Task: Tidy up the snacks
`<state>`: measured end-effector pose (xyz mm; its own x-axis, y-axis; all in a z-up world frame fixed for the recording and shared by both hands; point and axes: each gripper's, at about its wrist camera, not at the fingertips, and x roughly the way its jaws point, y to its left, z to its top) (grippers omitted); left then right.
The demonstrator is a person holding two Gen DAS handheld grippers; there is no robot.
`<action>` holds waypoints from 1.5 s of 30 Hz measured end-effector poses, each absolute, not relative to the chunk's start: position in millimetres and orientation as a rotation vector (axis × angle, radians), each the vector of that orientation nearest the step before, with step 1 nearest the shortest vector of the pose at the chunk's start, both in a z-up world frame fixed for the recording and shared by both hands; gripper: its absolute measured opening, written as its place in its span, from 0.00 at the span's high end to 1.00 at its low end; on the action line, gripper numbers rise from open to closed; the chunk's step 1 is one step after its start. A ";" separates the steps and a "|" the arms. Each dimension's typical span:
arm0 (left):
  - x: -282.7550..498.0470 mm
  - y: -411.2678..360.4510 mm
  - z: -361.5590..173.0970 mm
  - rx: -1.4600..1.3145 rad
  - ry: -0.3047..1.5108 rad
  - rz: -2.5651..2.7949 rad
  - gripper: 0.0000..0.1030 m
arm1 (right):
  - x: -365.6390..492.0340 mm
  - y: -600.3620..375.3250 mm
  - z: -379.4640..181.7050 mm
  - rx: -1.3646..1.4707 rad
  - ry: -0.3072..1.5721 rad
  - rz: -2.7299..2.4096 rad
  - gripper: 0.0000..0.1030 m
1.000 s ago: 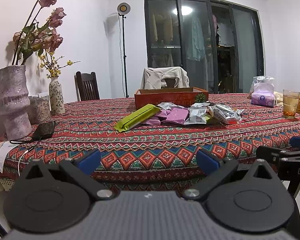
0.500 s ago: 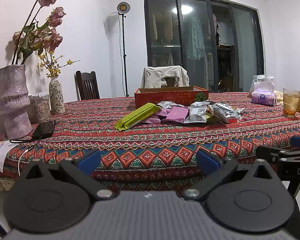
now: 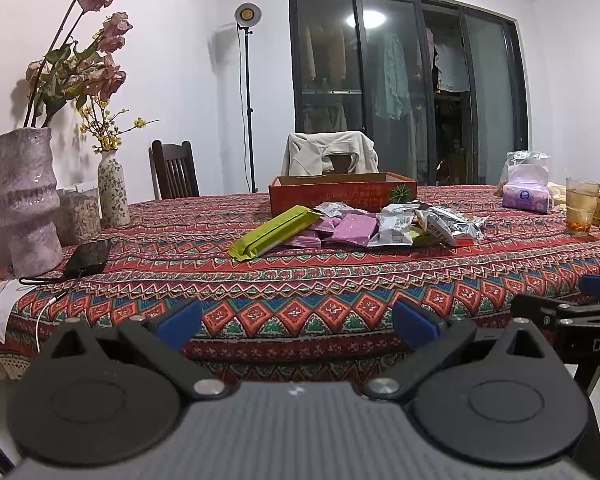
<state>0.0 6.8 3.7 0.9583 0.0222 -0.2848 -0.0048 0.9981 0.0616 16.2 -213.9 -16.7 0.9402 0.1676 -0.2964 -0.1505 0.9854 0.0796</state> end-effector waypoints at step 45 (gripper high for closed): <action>202.4 47.1 10.5 0.125 0.408 -0.011 0.05 | 182.3 -206.7 4.5 0.057 0.327 0.211 0.06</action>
<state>202.4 47.1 10.5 0.9178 0.0147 -0.3967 0.0356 0.9922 0.1191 182.3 -206.7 4.5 0.9254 0.2144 -0.3126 -0.1961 0.9765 0.0895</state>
